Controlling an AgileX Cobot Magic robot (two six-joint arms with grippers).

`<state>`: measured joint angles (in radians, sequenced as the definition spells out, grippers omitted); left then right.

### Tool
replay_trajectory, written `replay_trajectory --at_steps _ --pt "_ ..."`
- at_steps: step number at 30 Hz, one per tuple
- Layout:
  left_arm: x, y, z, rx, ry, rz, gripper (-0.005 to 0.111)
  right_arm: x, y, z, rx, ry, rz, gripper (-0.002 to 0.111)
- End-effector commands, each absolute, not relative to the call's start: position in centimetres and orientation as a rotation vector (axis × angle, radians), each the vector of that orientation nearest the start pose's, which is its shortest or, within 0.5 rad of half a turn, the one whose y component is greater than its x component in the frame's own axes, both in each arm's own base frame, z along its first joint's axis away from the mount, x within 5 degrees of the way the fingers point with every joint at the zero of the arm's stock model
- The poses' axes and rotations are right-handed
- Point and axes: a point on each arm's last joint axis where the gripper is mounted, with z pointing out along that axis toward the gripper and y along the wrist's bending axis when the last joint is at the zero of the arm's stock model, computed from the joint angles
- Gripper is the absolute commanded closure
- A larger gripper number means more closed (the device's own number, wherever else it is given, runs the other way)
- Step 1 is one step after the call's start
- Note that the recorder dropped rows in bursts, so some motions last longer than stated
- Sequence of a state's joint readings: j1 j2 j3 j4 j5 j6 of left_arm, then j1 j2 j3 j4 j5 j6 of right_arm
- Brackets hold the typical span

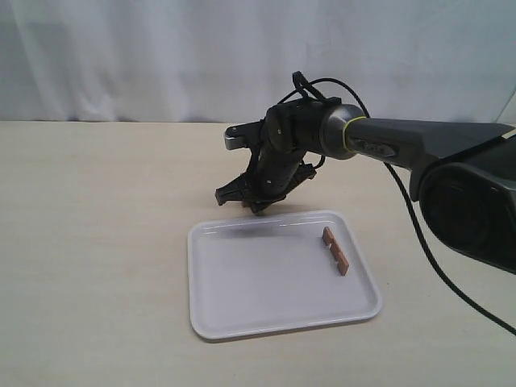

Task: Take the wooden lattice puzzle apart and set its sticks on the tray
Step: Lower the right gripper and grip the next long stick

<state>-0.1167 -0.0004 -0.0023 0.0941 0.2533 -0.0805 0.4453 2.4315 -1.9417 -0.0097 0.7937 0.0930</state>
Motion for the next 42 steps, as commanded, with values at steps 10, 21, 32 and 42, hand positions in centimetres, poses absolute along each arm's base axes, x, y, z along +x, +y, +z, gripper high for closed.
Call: replay_trajectory --at_steps 10,21,32,42 --pt "5.5 -0.4 19.1 0.091 1.723 -0.063 0.107 46.1 21.9 11.4 -0.488 2.752 0.125 0.104" --pt "5.5 -0.4 19.1 0.091 1.723 -0.063 0.107 45.9 21.8 12.9 -0.488 2.751 0.125 0.104" --pt "5.5 -0.4 19.1 0.091 1.723 -0.063 0.107 45.7 21.7 13.2 -0.49 2.769 0.12 0.104" --pt "5.5 -0.4 19.1 0.091 1.723 -0.063 0.107 45.5 21.6 16.2 -0.481 2.716 0.138 0.104"
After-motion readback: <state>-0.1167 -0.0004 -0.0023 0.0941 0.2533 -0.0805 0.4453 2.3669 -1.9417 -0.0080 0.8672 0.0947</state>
